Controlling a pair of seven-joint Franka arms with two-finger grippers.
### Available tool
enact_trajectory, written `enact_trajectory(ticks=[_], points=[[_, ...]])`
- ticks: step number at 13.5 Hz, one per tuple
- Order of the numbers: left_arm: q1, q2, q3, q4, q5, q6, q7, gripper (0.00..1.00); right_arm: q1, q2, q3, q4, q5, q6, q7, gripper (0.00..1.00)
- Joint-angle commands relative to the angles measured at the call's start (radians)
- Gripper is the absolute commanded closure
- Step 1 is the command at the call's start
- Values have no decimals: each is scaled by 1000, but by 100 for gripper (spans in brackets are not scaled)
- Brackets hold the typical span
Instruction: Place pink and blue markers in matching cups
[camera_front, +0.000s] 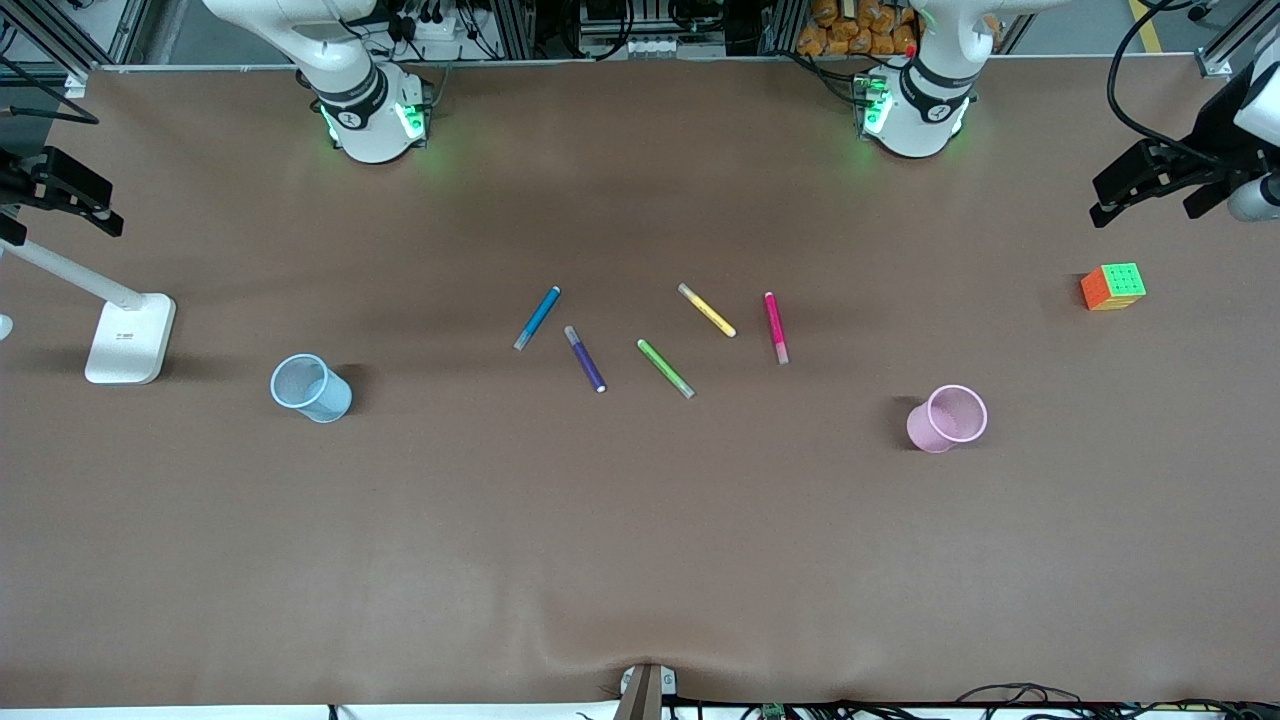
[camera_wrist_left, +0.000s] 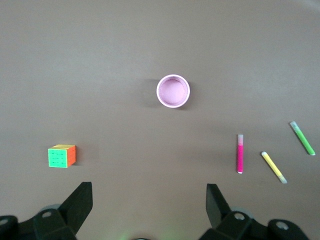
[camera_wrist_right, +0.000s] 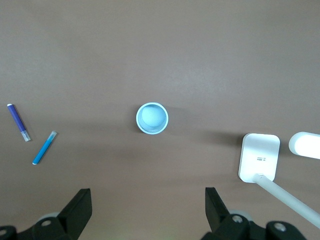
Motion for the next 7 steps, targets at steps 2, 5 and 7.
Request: enact_trajectory(ticks=[2,5,7], points=[[7,19,-7,38,28,-19,41,0,3,0,-4,3,15,-2,15,0],[3,33,-8,38,28,-28,40,0,3,0,-4,3,15,1,15,0],[4,33,-8,37,29,-28,41,0,5,2,-4,3,15,3,15,0]])
